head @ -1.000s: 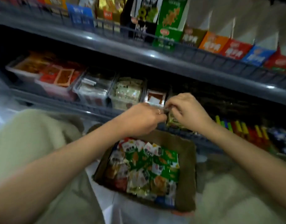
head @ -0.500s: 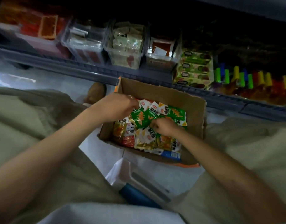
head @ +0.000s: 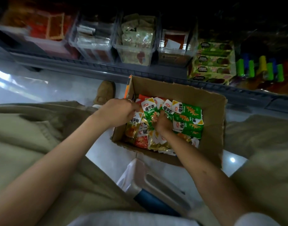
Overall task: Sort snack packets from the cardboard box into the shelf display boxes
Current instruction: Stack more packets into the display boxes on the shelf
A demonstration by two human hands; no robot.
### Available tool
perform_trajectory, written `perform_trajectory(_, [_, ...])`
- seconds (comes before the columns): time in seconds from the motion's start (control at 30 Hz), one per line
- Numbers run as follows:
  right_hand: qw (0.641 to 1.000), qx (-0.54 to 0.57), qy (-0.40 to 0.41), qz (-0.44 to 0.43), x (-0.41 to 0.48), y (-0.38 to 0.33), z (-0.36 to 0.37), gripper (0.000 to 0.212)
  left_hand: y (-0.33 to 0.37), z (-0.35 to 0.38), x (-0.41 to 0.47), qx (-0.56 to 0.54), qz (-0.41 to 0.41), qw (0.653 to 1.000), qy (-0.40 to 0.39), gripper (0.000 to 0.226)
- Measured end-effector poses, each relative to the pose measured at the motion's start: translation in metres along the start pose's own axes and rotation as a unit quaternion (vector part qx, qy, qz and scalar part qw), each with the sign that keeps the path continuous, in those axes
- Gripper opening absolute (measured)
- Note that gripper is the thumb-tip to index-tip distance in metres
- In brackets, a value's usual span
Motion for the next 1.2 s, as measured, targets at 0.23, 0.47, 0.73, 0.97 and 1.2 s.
perform_trajectory(0.23, [0.807,0.53,-0.255,0.049,-0.028,0.002,-0.024,0.024,-0.013,0.006,0.006,-0.098,-0.042,0.993,0.044,0.035])
perform_trajectory(0.47, [0.791,0.462,-0.361,-0.178,-0.065,-0.065,-0.052,0.023,-0.007,0.029,0.009,-0.328,-0.081,0.941,-0.027,0.045])
perform_trajectory(0.73, [0.937,0.26,-0.189,-0.138,-0.038,-0.039,-0.036,0.029,-0.035,-0.005,0.003,-0.318,-0.166,0.921,0.153,0.028])
perform_trajectory(0.97, [1.0,0.005,-0.021,-0.009,-0.009,0.02,-0.01,0.091,-0.033,-0.012,0.004,-0.292,-0.151,0.929,0.168,0.051])
perform_trajectory(1.2, [0.977,-0.212,-0.016,0.002,-0.006,-0.004,0.008,0.094,-0.035,-0.015,0.003,-0.302,-0.145,0.924,0.183,0.059])
Point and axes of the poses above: each hand's wrist, its own x-axis towards the middle knuckle, its own z-axis out of the palm, y = z × x, the point moved 8 cm from there along x, towards the middle knuckle, and after that the axes turned 8 degrees about -x, right-handed, at the moved point
